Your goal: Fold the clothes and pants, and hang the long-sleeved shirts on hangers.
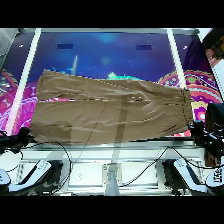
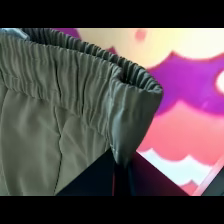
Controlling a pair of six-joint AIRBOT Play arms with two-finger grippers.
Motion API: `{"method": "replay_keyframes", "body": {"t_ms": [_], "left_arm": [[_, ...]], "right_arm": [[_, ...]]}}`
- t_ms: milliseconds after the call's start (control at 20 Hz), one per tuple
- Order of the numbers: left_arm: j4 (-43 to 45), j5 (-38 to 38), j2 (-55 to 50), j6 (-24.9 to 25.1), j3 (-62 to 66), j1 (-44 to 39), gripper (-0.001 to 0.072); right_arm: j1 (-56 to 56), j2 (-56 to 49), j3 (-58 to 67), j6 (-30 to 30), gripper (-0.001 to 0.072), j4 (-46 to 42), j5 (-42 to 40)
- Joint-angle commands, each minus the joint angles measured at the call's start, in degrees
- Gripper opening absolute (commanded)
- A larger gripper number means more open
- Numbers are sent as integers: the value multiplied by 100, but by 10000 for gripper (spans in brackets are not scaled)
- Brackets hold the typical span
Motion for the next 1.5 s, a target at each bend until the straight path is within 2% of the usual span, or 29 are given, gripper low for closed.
{"method": "replay_keyframes", "body": {"t_ms": [0,150,350,500,600,850,950,1050,1250,1450], "left_arm": [[-33,-74,11,20,9,4,13],[-33,-160,190,37,11,4,14],[-39,-216,922,98,11,4,13],[-444,-216,1276,96,33,4,13],[-719,-247,1276,98,153,-28,12],[50,-581,1276,-33,992,-610,10],[328,-741,1276,-310,1453,-927,10],[407,-848,1272,-345,1978,-1255,10],[450,-844,1270,-542,2861,-1707,9],[479,-957,1272,-546,3250,-1770,9]], "right_arm": [[-2,2,129,-293,36,2,356],[-2,4,450,-433,35,-87,929],[-2,282,957,-365,34,-431,1401],[0,706,1344,48,33,-894,1764],[155,905,1694,396,33,-1526,1930],[1384,935,2765,970,33,-3134,2577],[1775,929,3171,1311,33,-3442,2798],[2074,911,3582,1547,33,-3689,3064],[2415,911,4273,1596,33,-4291,3915],[2415,918,4767,1593,33,-4336,4715]]}}
